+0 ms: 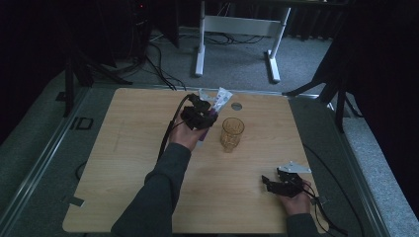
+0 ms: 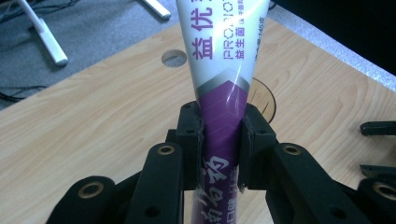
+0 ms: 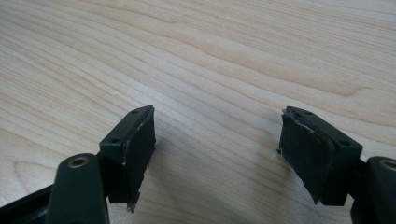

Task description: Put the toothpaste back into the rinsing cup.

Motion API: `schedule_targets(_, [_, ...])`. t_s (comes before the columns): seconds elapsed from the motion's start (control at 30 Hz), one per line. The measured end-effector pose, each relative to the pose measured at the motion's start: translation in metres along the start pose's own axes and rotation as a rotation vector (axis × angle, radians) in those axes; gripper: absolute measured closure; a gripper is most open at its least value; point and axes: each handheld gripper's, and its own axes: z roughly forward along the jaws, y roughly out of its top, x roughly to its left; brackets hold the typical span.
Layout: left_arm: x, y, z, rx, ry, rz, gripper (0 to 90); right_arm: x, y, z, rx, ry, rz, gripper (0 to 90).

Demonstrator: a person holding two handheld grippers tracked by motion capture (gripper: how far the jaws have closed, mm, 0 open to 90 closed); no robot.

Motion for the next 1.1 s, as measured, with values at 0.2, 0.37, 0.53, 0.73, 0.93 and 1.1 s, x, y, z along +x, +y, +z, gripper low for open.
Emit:
schedule_targets(0.2, [0.0,0.002,0.002,-0.024,-0.006,0.009,73.4,0.0,0.0,0.0,0.0,0.0,-0.001,26.9])
schedule_targets(0.37, [0.0,0.002,0.005,-0.043,-0.019,0.023,73.3,0.0,0.0,0.0,0.0,0.001,-0.001,26.9])
schedule_targets(0.53, [-0.002,0.003,0.009,-0.059,-0.022,0.035,73.3,0.0,0.0,0.0,0.0,0.001,-0.001,26.9])
schedule_targets(0.73, [-0.002,0.006,0.011,-0.082,-0.026,0.04,73.3,0.0,0.0,0.0,0.0,0.001,-0.002,26.8])
schedule_targets(0.93, [-0.004,0.007,0.013,-0.123,-0.025,0.042,73.3,0.0,0.0,0.0,0.0,0.001,-0.001,26.9])
schedule_targets(1.1, [-0.003,0.008,0.016,-0.142,-0.035,0.032,73.3,0.0,0.0,0.0,0.0,0.001,-0.002,26.9])
